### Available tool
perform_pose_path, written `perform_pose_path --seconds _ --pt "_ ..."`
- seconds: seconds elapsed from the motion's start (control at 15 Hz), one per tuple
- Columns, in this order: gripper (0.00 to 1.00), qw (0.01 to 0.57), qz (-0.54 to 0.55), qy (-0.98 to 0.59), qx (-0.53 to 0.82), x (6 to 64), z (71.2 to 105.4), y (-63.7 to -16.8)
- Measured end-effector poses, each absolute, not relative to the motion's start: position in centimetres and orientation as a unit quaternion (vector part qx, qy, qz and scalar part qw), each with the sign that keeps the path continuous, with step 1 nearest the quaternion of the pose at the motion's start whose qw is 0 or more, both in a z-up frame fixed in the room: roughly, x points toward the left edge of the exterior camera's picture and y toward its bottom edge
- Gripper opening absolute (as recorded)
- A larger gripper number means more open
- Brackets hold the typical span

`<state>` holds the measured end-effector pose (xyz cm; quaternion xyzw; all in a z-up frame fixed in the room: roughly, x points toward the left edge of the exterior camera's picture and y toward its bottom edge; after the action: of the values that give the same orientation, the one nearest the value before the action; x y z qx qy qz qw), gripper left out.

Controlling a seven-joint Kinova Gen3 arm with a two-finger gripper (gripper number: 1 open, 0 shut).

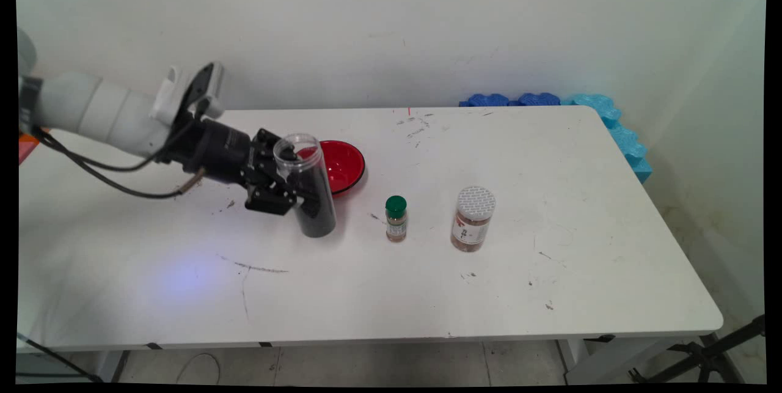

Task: Pour the black seasoning powder in the red bowl

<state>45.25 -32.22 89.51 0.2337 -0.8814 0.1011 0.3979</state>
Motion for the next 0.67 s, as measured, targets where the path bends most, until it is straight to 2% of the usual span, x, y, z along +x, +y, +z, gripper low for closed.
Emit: perform_pose_path --seconds 0.67 --pt "0.00 0.405 0.081 -0.869 0.273 45.5 96.5 -33.9"
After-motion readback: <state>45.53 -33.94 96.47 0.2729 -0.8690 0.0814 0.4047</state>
